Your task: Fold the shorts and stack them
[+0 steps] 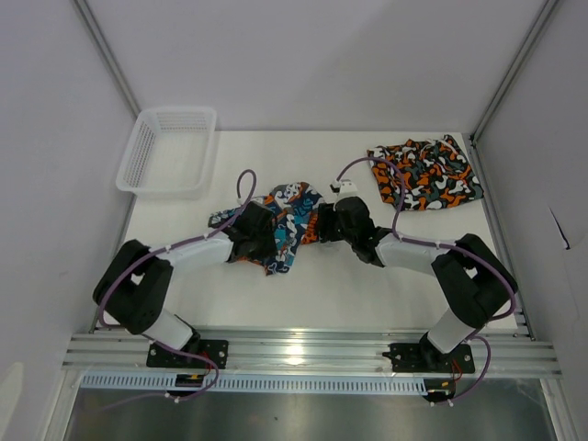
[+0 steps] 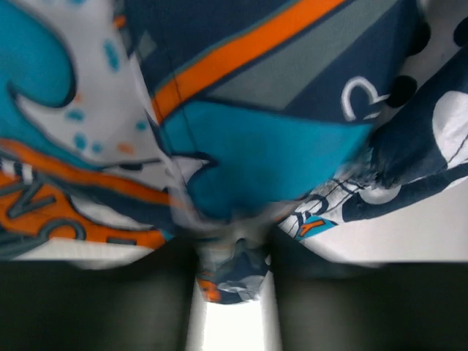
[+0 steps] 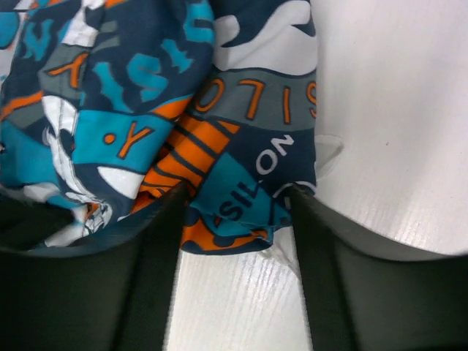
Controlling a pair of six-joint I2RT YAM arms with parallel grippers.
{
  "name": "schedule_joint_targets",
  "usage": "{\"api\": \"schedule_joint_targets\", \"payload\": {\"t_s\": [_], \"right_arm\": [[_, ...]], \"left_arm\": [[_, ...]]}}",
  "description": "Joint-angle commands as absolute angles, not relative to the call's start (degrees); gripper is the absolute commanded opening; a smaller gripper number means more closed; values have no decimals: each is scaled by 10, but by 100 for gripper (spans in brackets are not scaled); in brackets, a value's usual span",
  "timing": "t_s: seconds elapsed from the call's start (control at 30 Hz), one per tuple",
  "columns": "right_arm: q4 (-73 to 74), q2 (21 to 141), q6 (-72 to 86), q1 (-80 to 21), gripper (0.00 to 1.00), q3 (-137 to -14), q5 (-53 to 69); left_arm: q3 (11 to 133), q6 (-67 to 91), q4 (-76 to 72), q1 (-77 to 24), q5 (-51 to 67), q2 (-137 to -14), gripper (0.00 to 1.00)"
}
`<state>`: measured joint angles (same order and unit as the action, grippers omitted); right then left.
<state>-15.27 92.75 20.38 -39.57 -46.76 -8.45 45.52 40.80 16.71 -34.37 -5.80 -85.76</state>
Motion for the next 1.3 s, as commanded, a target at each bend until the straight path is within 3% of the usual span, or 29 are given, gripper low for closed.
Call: {"api": "schedule_joint_targets", "payload": {"t_s": [0.0,0.03,0.07,0.13,0.17,0.23,0.33,0.47,0.7,0.73,0.77,0.8,0.87,1.03,1.27], "right_arm": [[-132,944,226,-385,56,-500,-61],[-130,947,226,-385,55,-502,-60],[-129,948,225,-385,53,-504,-58],[-128,950,225,-385,45,-504,-55],[-127,950,225,-385,29,-505,-55],[-127,949,225,-383,22,-506,-55],[-124,953,224,-382,2,-510,-52],[-124,950,223,-382,0,-508,-50],[-163,917,212,-387,0,-474,-43],[-165,906,210,-388,0,-469,-46],[-173,901,207,-390,0,-461,-46],[-177,897,204,-392,0,-457,-49],[-183,886,203,-393,0,-450,-54],[-182,889,202,-395,0,-452,-50],[-177,892,201,-396,0,-456,-52]], "left_arm": [[497,401,147,-347,-55,-890,22],[510,398,149,-347,-52,-900,6],[515,396,162,-347,-56,-903,0],[526,391,172,-347,-68,-898,0],[528,384,189,-347,-77,-883,0],[550,376,220,-347,-121,-857,0],[591,341,285,-347,-171,-793,0],[697,306,419,-335,-266,-757,0],[931,292,545,-237,-395,-885,1],[953,289,559,-235,-402,-942,12],[974,291,609,-235,-413,-976,59],[1054,307,653,-242,-430,-1010,79],[1091,412,807,-264,-535,-1087,99],[1013,464,811,-336,-545,-1060,99],[807,407,626,-368,-411,-855,99]]}}
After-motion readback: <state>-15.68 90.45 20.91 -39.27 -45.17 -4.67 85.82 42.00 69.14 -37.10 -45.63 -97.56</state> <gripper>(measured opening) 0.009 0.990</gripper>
